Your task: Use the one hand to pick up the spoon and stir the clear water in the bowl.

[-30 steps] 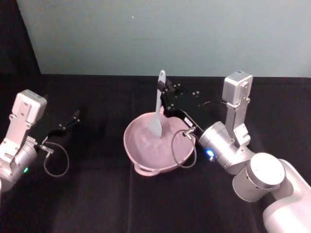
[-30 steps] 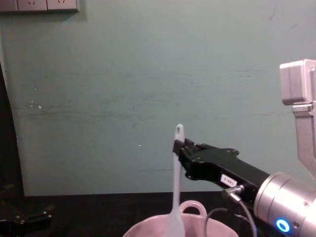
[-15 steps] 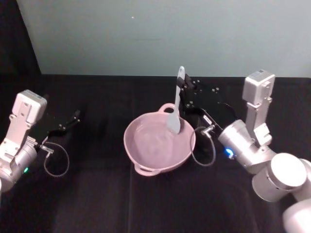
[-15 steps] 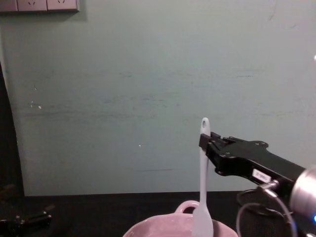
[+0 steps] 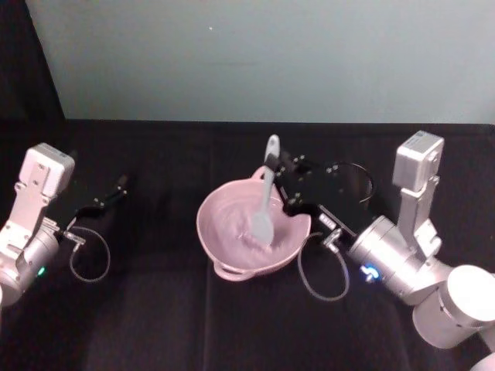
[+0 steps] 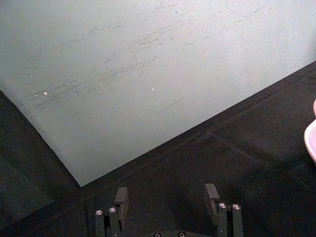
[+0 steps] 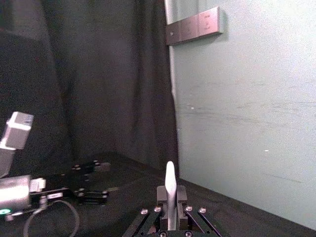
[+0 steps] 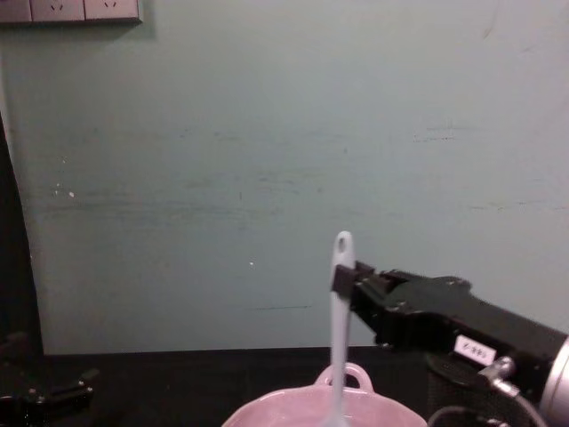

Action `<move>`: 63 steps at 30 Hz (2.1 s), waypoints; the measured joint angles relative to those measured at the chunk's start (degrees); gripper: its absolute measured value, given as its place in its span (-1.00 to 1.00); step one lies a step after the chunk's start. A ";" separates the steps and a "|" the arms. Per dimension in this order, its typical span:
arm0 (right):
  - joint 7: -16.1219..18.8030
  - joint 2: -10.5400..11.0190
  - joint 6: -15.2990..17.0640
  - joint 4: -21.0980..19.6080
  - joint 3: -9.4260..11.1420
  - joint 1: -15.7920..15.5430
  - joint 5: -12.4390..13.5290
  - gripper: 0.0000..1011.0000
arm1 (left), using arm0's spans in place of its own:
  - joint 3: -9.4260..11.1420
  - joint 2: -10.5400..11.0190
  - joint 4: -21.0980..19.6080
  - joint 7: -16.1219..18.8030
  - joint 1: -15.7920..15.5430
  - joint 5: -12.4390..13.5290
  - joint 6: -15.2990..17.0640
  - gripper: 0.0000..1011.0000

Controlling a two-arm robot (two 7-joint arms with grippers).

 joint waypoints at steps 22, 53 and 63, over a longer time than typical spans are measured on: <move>-4.87 -6.59 -5.36 10.59 -2.73 6.43 -4.40 -0.78 | 0.00 0.00 0.00 0.00 0.00 0.00 0.00 1.00; -5.50 -2.70 1.56 0.27 3.35 0.29 -1.56 -0.78 | 0.00 0.00 0.00 0.00 0.00 0.00 0.00 1.00; -4.13 -1.28 6.55 -3.80 4.88 -0.48 5.38 -0.78 | 0.00 0.00 0.00 0.00 0.00 0.00 0.00 1.00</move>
